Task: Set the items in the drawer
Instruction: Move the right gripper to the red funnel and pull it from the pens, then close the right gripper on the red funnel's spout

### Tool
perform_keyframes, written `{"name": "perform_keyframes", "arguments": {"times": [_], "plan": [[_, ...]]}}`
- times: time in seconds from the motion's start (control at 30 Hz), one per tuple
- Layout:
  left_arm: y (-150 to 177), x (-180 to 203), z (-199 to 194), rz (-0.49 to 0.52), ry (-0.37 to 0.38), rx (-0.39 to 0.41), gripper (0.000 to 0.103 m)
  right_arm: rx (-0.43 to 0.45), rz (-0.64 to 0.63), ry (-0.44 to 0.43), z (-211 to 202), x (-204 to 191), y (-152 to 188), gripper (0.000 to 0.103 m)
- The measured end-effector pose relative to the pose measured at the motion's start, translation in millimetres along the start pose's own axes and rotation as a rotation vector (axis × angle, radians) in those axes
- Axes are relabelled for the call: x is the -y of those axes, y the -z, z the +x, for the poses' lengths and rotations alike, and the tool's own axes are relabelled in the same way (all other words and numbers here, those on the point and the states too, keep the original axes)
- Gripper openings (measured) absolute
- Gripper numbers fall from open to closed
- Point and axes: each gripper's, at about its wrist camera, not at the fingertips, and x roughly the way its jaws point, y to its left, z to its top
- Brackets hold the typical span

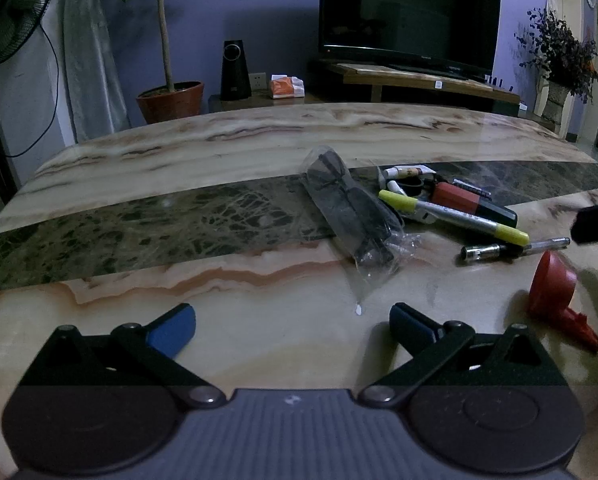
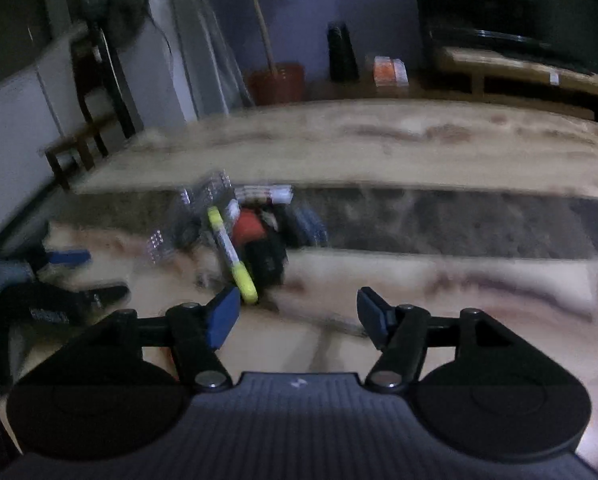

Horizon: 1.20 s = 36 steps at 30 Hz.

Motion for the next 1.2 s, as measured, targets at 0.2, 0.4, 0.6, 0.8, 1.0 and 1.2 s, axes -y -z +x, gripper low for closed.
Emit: {"name": "perform_keyframes", "arguments": {"times": [0.2,0.4,0.6,0.8,1.0,1.2], "plan": [[0.0,0.0,-0.2,0.000,0.000,0.000,0.103,0.011,-0.181,-0.018,-12.6,-22.3,13.4,0.067],[0.0,0.0,-0.1,0.000,0.000,0.000,0.103,-0.010,-0.178,-0.071,-3.6,-34.9,21.0,0.067],[0.0,0.0,-0.1,0.000,0.000,0.000,0.103,-0.018,-0.200,-0.126,6.5,-54.6,23.9,0.067],[0.0,0.1,-0.2,0.000,0.000,0.000,0.103,-0.022,-0.224,-0.109,21.3,-67.9,22.9,0.067],[0.1,0.1,-0.3,0.000,0.000,0.000,0.103,-0.018,-0.242,-0.112,26.7,-72.5,23.5,0.065],[0.1,0.1,-0.3,0.000,0.000,0.000,0.103,-0.045,-0.247,-0.103,31.4,-69.0,27.1,0.044]]}}
